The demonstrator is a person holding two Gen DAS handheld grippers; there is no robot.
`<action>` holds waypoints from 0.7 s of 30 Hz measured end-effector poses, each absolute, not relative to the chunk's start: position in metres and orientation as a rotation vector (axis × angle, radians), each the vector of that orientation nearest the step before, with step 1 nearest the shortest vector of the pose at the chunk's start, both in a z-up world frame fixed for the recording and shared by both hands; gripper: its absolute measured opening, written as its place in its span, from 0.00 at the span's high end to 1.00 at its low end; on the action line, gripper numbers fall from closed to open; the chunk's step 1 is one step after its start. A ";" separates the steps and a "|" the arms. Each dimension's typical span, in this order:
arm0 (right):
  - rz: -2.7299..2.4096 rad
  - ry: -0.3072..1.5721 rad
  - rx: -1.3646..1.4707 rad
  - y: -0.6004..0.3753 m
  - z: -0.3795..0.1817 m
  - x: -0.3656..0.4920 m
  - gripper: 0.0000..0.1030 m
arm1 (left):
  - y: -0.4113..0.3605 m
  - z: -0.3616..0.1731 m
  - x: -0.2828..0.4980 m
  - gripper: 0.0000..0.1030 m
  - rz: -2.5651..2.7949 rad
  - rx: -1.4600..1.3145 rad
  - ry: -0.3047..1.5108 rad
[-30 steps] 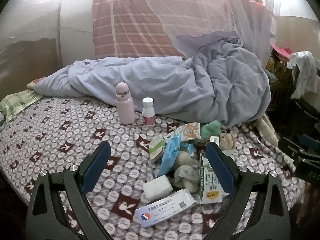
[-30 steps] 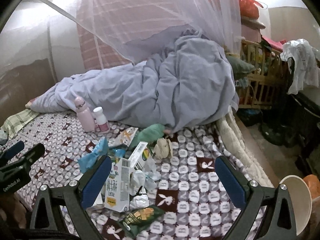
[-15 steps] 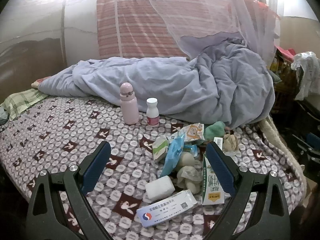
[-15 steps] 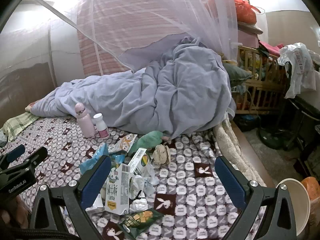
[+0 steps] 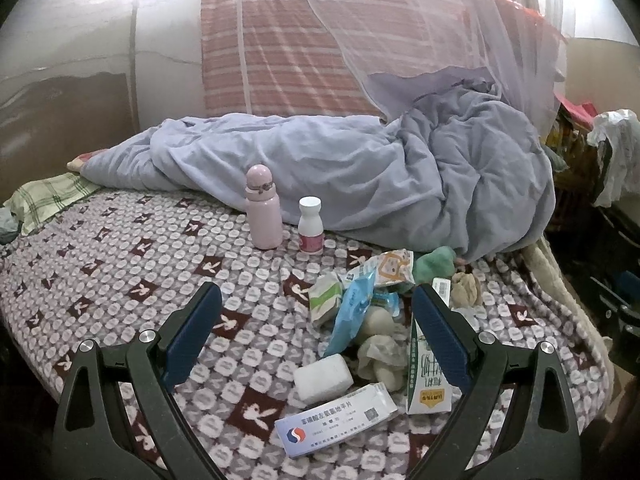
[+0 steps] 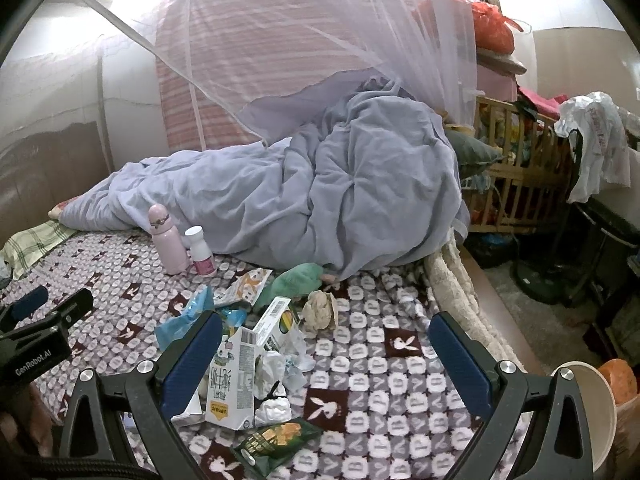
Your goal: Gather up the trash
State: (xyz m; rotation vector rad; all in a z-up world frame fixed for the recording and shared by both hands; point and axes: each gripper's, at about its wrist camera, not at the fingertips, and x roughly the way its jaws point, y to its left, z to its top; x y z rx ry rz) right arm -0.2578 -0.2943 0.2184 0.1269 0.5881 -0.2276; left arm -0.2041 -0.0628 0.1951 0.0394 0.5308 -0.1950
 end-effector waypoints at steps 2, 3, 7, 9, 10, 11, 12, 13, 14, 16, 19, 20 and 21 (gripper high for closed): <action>-0.226 0.589 0.126 -0.294 0.218 -0.258 0.00 | -0.063 0.195 -0.204 0.07 -0.197 0.040 0.534; -0.225 0.591 0.125 -0.294 0.218 -0.257 0.00 | -0.063 0.195 -0.205 0.07 -0.197 0.041 0.532; -0.225 0.593 0.125 -0.294 0.218 -0.256 0.00 | -0.063 0.196 -0.205 0.07 -0.193 0.041 0.525; -0.224 0.593 0.126 -0.295 0.218 -0.256 0.00 | -0.064 0.196 -0.205 0.07 -0.193 0.040 0.527; -0.223 0.594 0.126 -0.294 0.218 -0.256 0.00 | -0.065 0.196 -0.204 0.07 -0.193 0.039 0.527; -0.224 0.594 0.125 -0.294 0.218 -0.257 0.00 | -0.066 0.196 -0.204 0.07 -0.193 0.039 0.527; -0.225 0.595 0.126 -0.295 0.218 -0.256 0.00 | -0.066 0.196 -0.204 0.07 -0.194 0.038 0.527; -0.221 0.596 0.128 -0.295 0.218 -0.256 0.00 | -0.067 0.195 -0.204 0.07 -0.194 0.038 0.527; -0.222 0.596 0.128 -0.295 0.218 -0.256 0.00 | -0.067 0.195 -0.204 0.07 -0.194 0.037 0.529; -0.221 0.600 0.128 -0.295 0.217 -0.254 0.00 | -0.068 0.195 -0.204 0.07 -0.195 0.037 0.530; -0.221 0.599 0.129 -0.295 0.217 -0.255 0.00 | -0.069 0.194 -0.204 0.07 -0.200 0.037 0.535; -0.223 0.599 0.128 -0.295 0.216 -0.254 0.00 | -0.070 0.193 -0.203 0.07 -0.201 0.038 0.537; -0.224 0.599 0.128 -0.295 0.216 -0.254 0.00 | -0.070 0.192 -0.203 0.07 -0.201 0.038 0.538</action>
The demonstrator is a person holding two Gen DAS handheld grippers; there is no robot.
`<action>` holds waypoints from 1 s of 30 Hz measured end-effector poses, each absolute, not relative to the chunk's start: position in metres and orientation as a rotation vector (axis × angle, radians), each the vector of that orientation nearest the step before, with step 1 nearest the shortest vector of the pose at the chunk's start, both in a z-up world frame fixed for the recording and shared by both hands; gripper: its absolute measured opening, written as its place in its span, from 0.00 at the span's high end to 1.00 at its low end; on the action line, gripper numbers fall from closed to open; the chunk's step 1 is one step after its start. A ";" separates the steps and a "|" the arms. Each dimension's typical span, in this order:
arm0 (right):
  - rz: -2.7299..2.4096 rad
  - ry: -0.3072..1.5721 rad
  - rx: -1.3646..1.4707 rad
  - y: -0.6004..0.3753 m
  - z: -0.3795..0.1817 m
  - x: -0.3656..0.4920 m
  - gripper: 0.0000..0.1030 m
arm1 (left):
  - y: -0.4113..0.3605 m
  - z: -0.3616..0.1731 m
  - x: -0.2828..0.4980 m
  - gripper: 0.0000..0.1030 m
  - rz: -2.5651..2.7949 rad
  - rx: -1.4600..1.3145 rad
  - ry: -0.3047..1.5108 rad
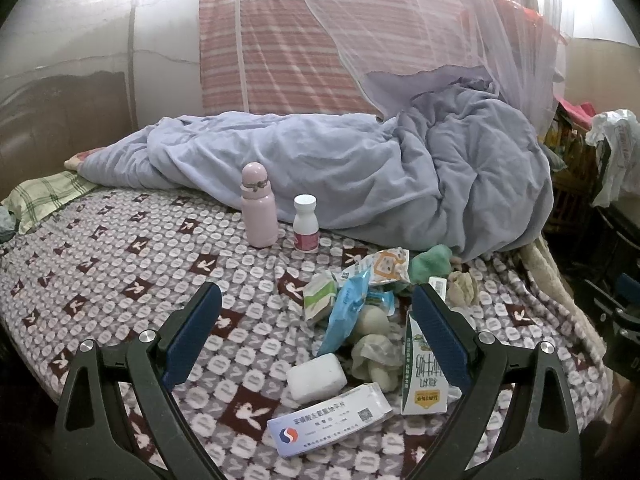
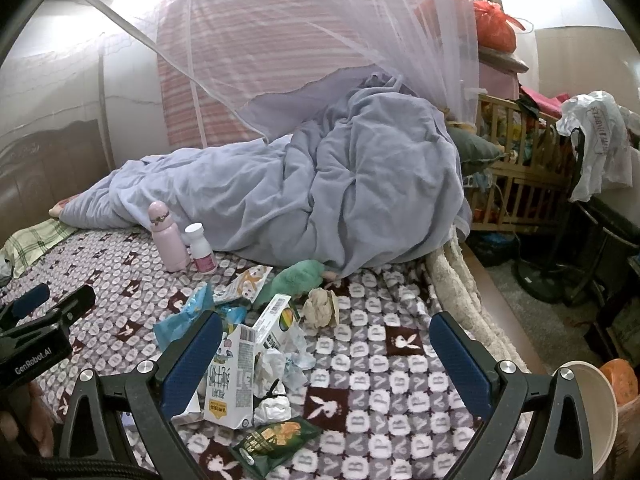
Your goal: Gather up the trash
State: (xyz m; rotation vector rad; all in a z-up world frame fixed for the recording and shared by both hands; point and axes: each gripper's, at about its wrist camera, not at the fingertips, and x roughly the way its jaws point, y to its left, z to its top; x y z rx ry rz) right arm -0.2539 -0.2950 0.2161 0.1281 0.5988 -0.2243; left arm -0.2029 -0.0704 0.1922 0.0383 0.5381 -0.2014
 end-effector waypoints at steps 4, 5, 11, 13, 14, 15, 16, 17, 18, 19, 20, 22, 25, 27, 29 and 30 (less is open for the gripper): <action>-0.226 0.604 0.125 -0.296 0.214 -0.253 0.00 | -0.072 0.190 -0.203 0.07 -0.205 0.036 0.541; -0.226 0.605 0.125 -0.296 0.214 -0.253 0.00 | -0.072 0.189 -0.203 0.07 -0.206 0.035 0.541; -0.228 0.604 0.125 -0.297 0.213 -0.254 0.00 | -0.071 0.190 -0.203 0.07 -0.207 0.035 0.541; -0.225 0.604 0.126 -0.297 0.213 -0.254 0.00 | -0.071 0.189 -0.203 0.07 -0.207 0.032 0.542; -0.226 0.604 0.126 -0.297 0.213 -0.254 0.00 | -0.071 0.190 -0.202 0.07 -0.208 0.031 0.543; -0.227 0.604 0.125 -0.297 0.213 -0.254 0.00 | -0.071 0.190 -0.203 0.07 -0.208 0.032 0.543; -0.227 0.605 0.123 -0.297 0.213 -0.253 0.00 | -0.071 0.189 -0.203 0.07 -0.208 0.032 0.543; -0.227 0.606 0.123 -0.297 0.213 -0.253 0.00 | -0.072 0.189 -0.203 0.07 -0.209 0.033 0.543; -0.226 0.605 0.124 -0.297 0.213 -0.254 0.00 | -0.072 0.189 -0.203 0.07 -0.209 0.034 0.542; -0.226 0.604 0.125 -0.297 0.213 -0.254 0.00 | -0.071 0.189 -0.203 0.07 -0.208 0.033 0.542; -0.226 0.605 0.125 -0.297 0.213 -0.254 0.00 | -0.072 0.189 -0.202 0.07 -0.209 0.034 0.543; -0.227 0.605 0.124 -0.297 0.213 -0.254 0.00 | -0.074 0.188 -0.202 0.07 -0.211 0.033 0.545; -0.225 0.605 0.124 -0.297 0.213 -0.254 0.00 | -0.077 0.186 -0.203 0.07 -0.216 0.031 0.547; -0.228 0.605 0.123 -0.297 0.213 -0.253 0.00 | -0.077 0.185 -0.203 0.07 -0.218 0.030 0.548; -0.227 0.608 0.120 -0.297 0.212 -0.253 0.00 | -0.076 0.185 -0.203 0.07 -0.220 0.029 0.550; -0.227 0.609 0.118 -0.298 0.211 -0.253 0.00 | -0.077 0.184 -0.203 0.07 -0.220 0.029 0.551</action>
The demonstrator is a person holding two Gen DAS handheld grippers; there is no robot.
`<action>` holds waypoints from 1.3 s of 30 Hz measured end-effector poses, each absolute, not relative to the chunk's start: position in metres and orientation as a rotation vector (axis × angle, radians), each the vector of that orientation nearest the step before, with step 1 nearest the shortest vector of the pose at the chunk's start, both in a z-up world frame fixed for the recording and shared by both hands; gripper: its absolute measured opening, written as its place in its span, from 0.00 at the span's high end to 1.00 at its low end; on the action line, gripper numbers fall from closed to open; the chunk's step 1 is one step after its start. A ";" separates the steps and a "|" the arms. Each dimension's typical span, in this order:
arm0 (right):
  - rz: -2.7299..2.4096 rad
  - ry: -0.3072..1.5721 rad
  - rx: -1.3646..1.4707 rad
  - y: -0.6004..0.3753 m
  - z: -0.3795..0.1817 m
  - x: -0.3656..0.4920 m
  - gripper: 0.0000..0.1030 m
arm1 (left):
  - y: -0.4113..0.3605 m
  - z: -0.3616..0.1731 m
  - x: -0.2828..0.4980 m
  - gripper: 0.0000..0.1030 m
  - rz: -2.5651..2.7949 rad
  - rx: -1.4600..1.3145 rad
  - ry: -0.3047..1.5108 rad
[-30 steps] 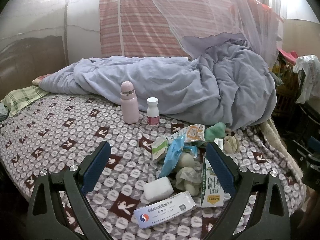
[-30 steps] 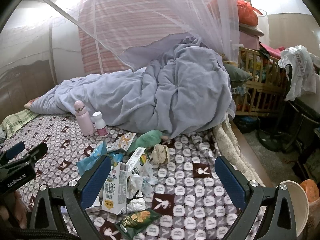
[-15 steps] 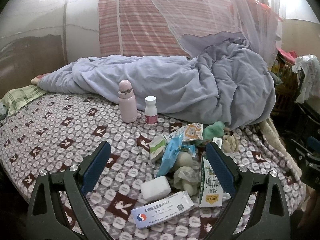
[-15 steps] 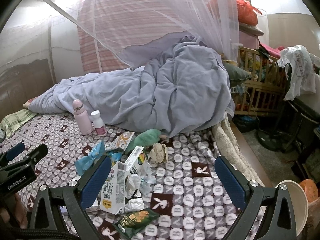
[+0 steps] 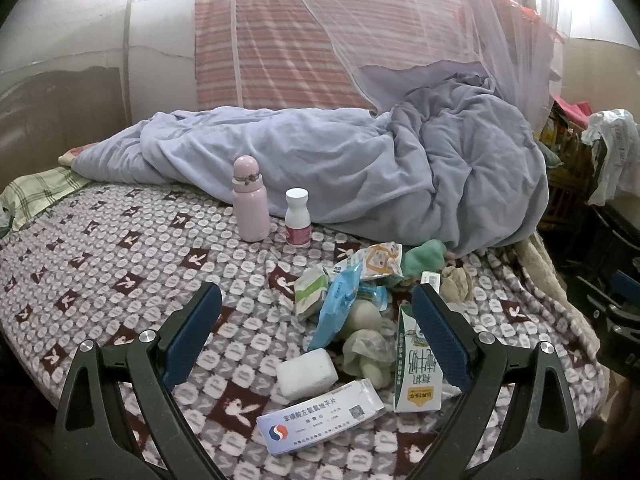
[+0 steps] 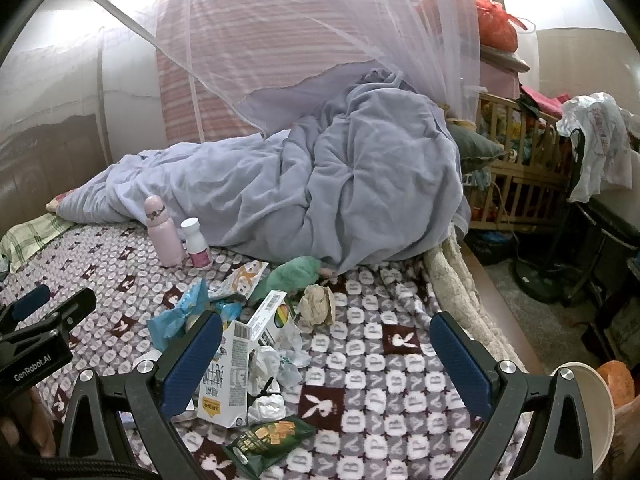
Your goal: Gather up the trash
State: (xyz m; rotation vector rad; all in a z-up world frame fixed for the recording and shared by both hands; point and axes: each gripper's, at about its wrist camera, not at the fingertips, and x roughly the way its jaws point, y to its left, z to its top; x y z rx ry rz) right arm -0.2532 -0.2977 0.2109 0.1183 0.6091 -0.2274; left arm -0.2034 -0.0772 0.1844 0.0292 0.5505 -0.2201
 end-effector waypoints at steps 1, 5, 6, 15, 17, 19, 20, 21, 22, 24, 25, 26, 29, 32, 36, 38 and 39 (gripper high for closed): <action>-0.228 0.610 0.118 -0.298 0.210 -0.253 0.00 | -0.077 0.184 -0.203 0.07 -0.220 0.030 0.551; -0.229 0.610 0.118 -0.297 0.211 -0.253 0.00 | -0.075 0.184 -0.204 0.07 -0.223 0.029 0.553; -0.229 0.610 0.118 -0.298 0.210 -0.253 0.00 | -0.076 0.184 -0.203 0.07 -0.223 0.029 0.553; -0.228 0.624 0.118 -0.300 0.202 -0.254 0.00 | -0.078 0.179 -0.204 0.07 -0.232 0.033 0.568; -0.226 0.631 0.120 -0.301 0.200 -0.253 0.00 | -0.078 0.178 -0.203 0.07 -0.234 0.035 0.573; -0.225 0.636 0.119 -0.299 0.201 -0.252 0.00 | -0.078 0.177 -0.204 0.07 -0.236 0.034 0.574; -0.225 0.638 0.119 -0.299 0.201 -0.251 0.00 | -0.078 0.177 -0.204 0.07 -0.236 0.033 0.573; -0.225 0.641 0.119 -0.299 0.200 -0.250 0.00 | -0.078 0.177 -0.203 0.07 -0.236 0.033 0.573; -0.226 0.643 0.118 -0.298 0.200 -0.250 0.00 | -0.078 0.177 -0.204 0.07 -0.236 0.033 0.573; -0.227 0.650 0.116 -0.298 0.199 -0.251 0.00 | -0.078 0.177 -0.203 0.07 -0.236 0.033 0.574; -0.228 0.651 0.117 -0.298 0.199 -0.250 0.00 | -0.078 0.176 -0.204 0.07 -0.235 0.033 0.574; -0.229 0.652 0.119 -0.299 0.199 -0.250 0.00 | -0.078 0.177 -0.203 0.07 -0.235 0.034 0.574; -0.230 0.653 0.117 -0.298 0.199 -0.249 0.00 | -0.078 0.177 -0.203 0.07 -0.237 0.032 0.575; -0.228 0.655 0.118 -0.299 0.199 -0.250 0.00 | -0.079 0.175 -0.204 0.07 -0.241 0.037 0.580; -0.226 0.668 0.115 -0.301 0.196 -0.250 0.00 | -0.079 0.172 -0.204 0.07 -0.254 0.051 0.589; -0.225 0.677 0.114 -0.302 0.194 -0.250 0.00 | -0.079 0.169 -0.205 0.07 -0.266 0.066 0.599; -0.224 0.683 0.114 -0.303 0.193 -0.249 0.00 | -0.078 0.167 -0.205 0.07 -0.274 0.077 0.606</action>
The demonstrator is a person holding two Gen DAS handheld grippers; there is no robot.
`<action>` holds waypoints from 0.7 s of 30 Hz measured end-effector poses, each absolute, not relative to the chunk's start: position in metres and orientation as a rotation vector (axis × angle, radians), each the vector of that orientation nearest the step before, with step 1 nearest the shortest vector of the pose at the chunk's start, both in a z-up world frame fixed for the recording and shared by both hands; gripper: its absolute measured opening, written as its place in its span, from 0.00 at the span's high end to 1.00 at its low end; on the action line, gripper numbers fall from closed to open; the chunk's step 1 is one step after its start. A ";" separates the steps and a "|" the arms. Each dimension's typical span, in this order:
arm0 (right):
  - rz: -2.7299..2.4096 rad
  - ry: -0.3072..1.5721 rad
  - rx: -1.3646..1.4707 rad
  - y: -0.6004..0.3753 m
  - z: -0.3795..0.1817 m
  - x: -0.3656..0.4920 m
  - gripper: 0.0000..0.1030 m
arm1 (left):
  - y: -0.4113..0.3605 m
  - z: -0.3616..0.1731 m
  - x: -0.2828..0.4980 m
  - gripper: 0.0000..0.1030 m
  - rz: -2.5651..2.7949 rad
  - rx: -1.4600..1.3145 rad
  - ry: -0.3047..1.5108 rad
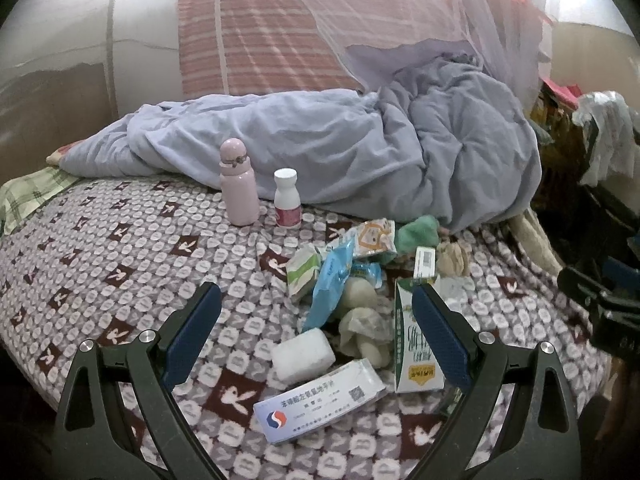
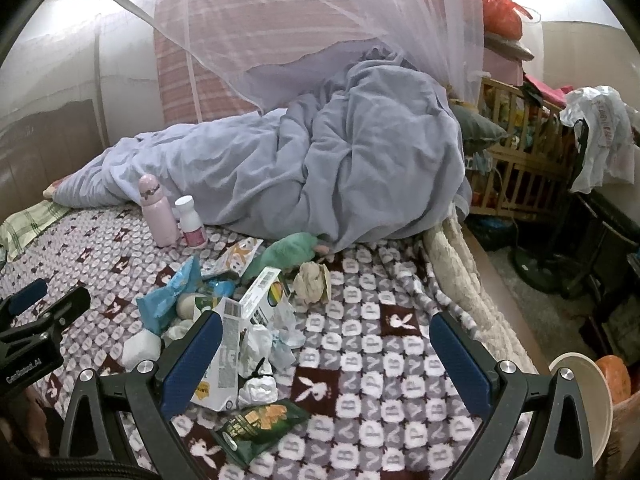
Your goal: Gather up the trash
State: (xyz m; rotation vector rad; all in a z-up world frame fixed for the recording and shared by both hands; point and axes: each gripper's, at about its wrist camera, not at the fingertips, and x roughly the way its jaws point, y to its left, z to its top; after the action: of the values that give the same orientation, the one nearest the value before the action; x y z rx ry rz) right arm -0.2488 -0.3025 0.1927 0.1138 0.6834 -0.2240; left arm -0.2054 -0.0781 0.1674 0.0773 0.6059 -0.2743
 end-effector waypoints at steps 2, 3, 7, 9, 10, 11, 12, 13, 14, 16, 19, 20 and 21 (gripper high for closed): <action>-0.219 0.699 0.112 -0.303 0.190 -0.248 0.00 | -0.077 0.164 -0.204 0.07 -0.291 0.100 0.624; -0.217 0.710 0.110 -0.304 0.188 -0.247 0.00 | -0.077 0.160 -0.203 0.07 -0.301 0.118 0.643; -0.203 0.773 0.119 -0.312 0.173 -0.246 0.00 | -0.073 0.147 -0.200 0.07 -0.332 0.163 0.703; -0.189 0.814 0.127 -0.315 0.166 -0.245 0.00 | -0.070 0.139 -0.198 0.07 -0.352 0.175 0.737; -0.180 0.843 0.132 -0.317 0.160 -0.244 0.00 | -0.068 0.134 -0.196 0.07 -0.372 0.177 0.766; -0.173 0.875 0.134 -0.319 0.154 -0.243 0.00 | -0.067 0.131 -0.195 0.07 -0.383 0.175 0.783; -0.170 0.902 0.137 -0.320 0.149 -0.242 0.00 | -0.065 0.127 -0.193 0.07 -0.401 0.171 0.806; -0.162 0.931 0.144 -0.321 0.144 -0.240 0.00 | -0.063 0.123 -0.192 0.07 -0.420 0.168 0.828; -0.139 0.962 0.167 -0.323 0.137 -0.239 0.00 | -0.061 0.120 -0.190 0.07 -0.439 0.169 0.849; -0.090 0.991 0.207 -0.323 0.129 -0.241 0.00 | -0.059 0.113 -0.189 0.07 -0.472 0.190 0.875; -0.034 1.041 0.223 -0.315 0.117 -0.240 0.00 | -0.059 0.100 -0.186 0.07 -0.519 0.256 0.926; -0.001 1.067 0.221 -0.309 0.111 -0.239 0.00 | -0.058 0.094 -0.184 0.07 -0.525 0.275 0.941; 0.010 1.076 0.218 -0.305 0.107 -0.237 0.00 | -0.058 0.090 -0.183 0.07 -0.531 0.292 0.953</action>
State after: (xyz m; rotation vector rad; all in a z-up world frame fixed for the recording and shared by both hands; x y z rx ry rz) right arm -0.2369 -0.3048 0.1073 0.2182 1.0760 0.0104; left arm -0.1825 -0.0583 0.0897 0.2917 0.9533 -0.5306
